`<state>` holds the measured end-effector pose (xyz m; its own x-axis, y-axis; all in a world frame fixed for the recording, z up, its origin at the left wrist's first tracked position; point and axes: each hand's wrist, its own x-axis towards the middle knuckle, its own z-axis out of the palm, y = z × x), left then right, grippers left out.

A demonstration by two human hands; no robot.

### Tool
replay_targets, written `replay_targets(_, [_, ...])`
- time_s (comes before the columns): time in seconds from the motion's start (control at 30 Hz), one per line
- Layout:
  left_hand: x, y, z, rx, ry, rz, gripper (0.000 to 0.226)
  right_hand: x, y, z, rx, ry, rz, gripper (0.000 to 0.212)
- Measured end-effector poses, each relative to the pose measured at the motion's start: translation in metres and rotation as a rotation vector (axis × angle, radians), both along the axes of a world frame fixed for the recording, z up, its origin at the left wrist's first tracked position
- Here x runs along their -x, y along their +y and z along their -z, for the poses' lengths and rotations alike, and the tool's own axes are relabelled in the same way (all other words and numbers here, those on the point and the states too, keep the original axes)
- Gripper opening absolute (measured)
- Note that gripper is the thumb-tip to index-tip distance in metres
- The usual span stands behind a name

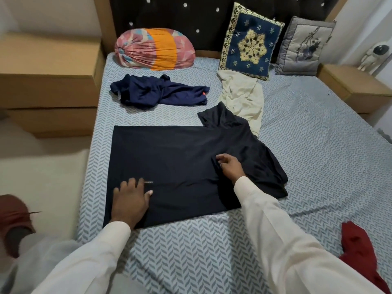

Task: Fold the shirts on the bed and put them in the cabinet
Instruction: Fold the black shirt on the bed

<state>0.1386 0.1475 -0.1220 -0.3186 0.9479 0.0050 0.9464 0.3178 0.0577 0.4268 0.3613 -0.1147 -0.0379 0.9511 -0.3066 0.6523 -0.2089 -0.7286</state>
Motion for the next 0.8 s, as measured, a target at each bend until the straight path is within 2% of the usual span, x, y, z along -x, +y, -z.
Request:
replay_targets(0.1, [0.027, 0.026, 0.0, -0.025, 0.034, -0.005, 0.041, 0.019, 0.013, -0.011, -0.046, -0.091, -0.103, 0.043])
replay_targets(0.27, [0.064, 0.095, -0.005, 0.062, -0.048, 0.042, 0.05, 0.041, 0.062, -0.016, -0.084, -0.228, -0.224, 0.051])
replay_targets(0.37, [0.095, 0.141, -0.008, 0.086, -0.089, 0.061, 0.053, 0.072, 0.099, -0.023, -0.095, -0.396, -0.385, 0.069])
replay_targets(0.47, [0.125, 0.182, -0.014, 0.122, -0.148, 0.069, 0.057, 0.103, 0.134, -0.02, -0.03, -0.573, -0.429, 0.074])
replay_targets(0.57, [0.15, 0.209, -0.02, 0.172, -0.126, 0.09, 0.058, 0.117, 0.146, -0.025, 0.059, -0.636, -0.395, 0.062])
replay_targets(0.67, [0.17, 0.227, -0.024, 0.23, -0.094, 0.072, 0.044, 0.123, 0.161, -0.024, 0.136, -0.6, -0.35, 0.034])
replay_targets(0.8, [0.182, 0.231, -0.026, 0.224, -0.151, 0.06, 0.033, 0.118, 0.166, -0.018, 0.199, -0.464, -0.241, 0.021])
